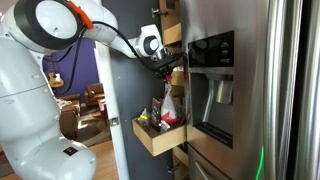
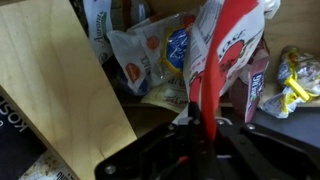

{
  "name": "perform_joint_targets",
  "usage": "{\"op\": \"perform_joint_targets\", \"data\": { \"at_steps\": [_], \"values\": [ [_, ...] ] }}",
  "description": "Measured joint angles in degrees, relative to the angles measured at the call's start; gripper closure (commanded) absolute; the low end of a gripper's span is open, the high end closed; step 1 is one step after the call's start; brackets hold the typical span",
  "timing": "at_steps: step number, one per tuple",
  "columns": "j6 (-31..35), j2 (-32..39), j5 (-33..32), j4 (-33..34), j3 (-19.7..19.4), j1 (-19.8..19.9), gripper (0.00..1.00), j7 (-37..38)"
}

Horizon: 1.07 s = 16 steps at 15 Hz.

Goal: Move the white and red packet in the third drawer backwards.

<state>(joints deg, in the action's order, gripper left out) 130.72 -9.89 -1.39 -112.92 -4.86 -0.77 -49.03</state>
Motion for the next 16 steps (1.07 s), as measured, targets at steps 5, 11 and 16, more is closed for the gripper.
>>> {"op": "perform_joint_targets", "data": {
  "at_steps": [5,11,16],
  "values": [
    [10.0,1.5,-4.9,-3.0,0.0,0.4,0.99,-5.7],
    [18.6,3.0,-11.6,-4.5,-0.1,1.3,0.99,-8.0],
    [21.2,4.4,-12.7,-5.2,0.0,1.4,0.99,-12.6]
  ]
}}
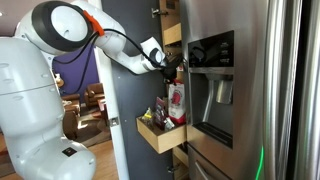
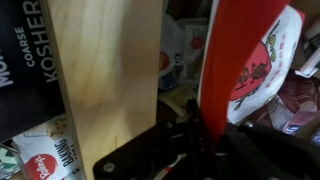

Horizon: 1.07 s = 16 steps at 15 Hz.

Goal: Move the white and red packet in the third drawer backwards.

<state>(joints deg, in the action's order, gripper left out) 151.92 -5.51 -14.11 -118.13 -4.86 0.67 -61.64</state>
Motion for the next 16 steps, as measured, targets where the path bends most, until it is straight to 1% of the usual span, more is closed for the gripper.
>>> {"op": "perform_joint_targets", "data": {
  "at_steps": [3,4,5,6,8,11,13,14,15,16],
  "values": [
    [0.0,0.0,0.6,-1.2,0.1,-0.1,0.99,-2.0],
    [0.0,0.0,0.8,-1.4,0.2,-0.1,0.98,-2.4],
    [0.0,0.0,0.8,-1.5,0.2,-0.1,0.90,-2.6],
    [0.0,0.0,0.8,-1.6,0.2,-0.1,0.71,-2.8],
    [0.0,-0.2,0.8,-1.6,0.2,-0.1,0.58,-2.9],
    [0.0,-1.3,1.1,-1.6,0.3,-0.2,0.34,-2.8],
    [-0.6,-2.4,3.0,-1.6,0.4,-0.5,0.20,-2.9],
    [-2.1,-3.4,4.7,-1.6,0.5,-0.8,0.12,-3.0],
    [-5.0,-4.6,6.7,-1.6,0.6,-1.4,0.05,-3.1],
    [-9.3,-6.1,8.6,-1.5,0.7,-1.9,0.00,-3.2]
  ]
}}
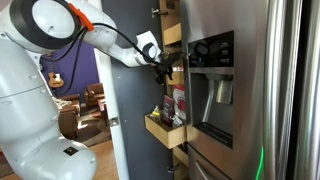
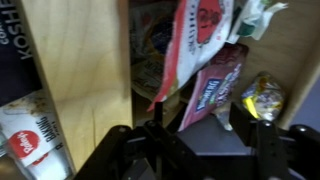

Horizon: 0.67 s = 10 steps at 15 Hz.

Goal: Move the white and red packet in the third drawer backwards.

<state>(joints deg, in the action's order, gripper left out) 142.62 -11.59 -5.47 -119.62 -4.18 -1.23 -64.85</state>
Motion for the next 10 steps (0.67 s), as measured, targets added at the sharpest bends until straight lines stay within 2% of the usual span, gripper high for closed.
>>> {"op": "perform_joint_targets", "data": {
  "at_steps": [2,6,10],
  "values": [
    [-10.4,-3.4,0.9,0.0,0.8,-0.5,0.00,1.8],
    [-27.6,-9.1,-1.6,0.1,3.5,-0.4,0.00,13.2],
    [-37.8,-12.4,-1.7,-1.2,4.9,-0.4,0.00,25.1]
  ]
}}
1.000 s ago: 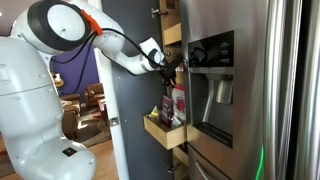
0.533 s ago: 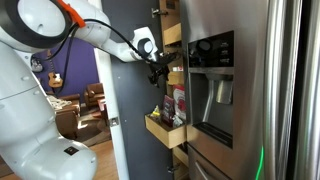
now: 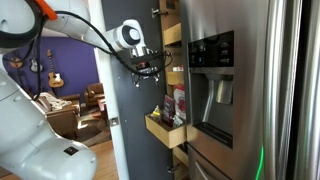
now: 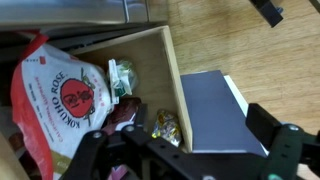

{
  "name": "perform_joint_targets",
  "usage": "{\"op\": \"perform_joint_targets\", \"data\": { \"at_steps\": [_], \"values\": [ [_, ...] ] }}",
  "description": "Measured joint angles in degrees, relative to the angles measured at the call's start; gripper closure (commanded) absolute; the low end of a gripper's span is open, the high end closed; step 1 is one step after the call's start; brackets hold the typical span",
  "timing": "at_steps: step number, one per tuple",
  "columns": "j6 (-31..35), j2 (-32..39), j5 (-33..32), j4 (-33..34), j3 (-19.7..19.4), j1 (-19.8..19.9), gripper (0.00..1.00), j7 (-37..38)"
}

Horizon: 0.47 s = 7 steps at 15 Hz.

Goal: Move the white and red packet in the third drawer backwards.

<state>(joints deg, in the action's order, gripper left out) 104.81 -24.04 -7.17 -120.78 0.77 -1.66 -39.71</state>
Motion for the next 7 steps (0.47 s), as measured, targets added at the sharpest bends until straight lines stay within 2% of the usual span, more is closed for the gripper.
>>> {"op": "perform_joint_targets", "data": {
  "at_steps": [2,5,7],
  "values": [
    [-2.4,-1.0,0.7,-1.4,0.2,-0.3,0.00,6.1],
    [-2.7,-3.1,2.1,-4.0,0.4,-0.8,0.00,15.7],
    [-2.7,-3.5,2.0,-4.1,0.3,-1.1,0.00,16.1]
  ]
}}
